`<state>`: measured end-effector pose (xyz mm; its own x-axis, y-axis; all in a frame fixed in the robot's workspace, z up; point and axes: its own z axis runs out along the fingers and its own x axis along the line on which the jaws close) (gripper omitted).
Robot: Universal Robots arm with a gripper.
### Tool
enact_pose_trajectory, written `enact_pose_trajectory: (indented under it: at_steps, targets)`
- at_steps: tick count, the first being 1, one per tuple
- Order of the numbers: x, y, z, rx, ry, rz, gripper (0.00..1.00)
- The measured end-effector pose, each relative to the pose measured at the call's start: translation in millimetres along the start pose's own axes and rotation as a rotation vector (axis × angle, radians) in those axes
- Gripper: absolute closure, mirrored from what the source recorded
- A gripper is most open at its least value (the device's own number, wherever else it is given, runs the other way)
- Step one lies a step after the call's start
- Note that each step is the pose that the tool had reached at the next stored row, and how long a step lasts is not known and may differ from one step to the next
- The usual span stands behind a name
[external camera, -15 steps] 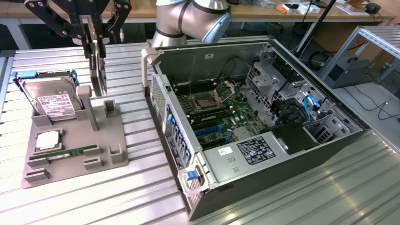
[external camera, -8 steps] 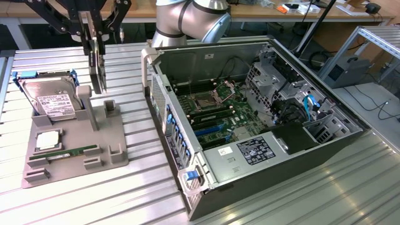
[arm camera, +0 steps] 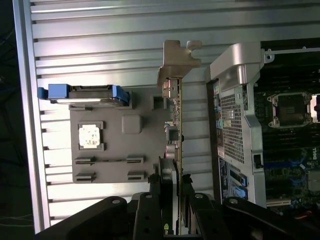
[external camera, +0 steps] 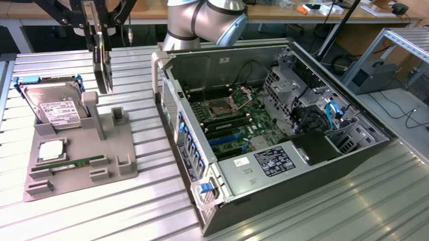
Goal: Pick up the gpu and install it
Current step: 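Pick up the gpu and move the gpu toward the slot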
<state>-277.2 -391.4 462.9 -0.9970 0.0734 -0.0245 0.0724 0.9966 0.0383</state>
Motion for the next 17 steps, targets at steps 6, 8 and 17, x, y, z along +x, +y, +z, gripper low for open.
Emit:
enact_pose_trajectory:
  at_steps: [6, 8, 17]
  targets:
    - [-0.2, 0.4, -9.9, 0.0000, 0.0000, 0.000, 0.73]
    - [-0.3, 0.5, -13.3, 0.0000, 0.0000, 0.000, 0.73]
    - [-0.8, 1.2, -30.8, 0.0000, 0.0000, 0.000, 0.73]
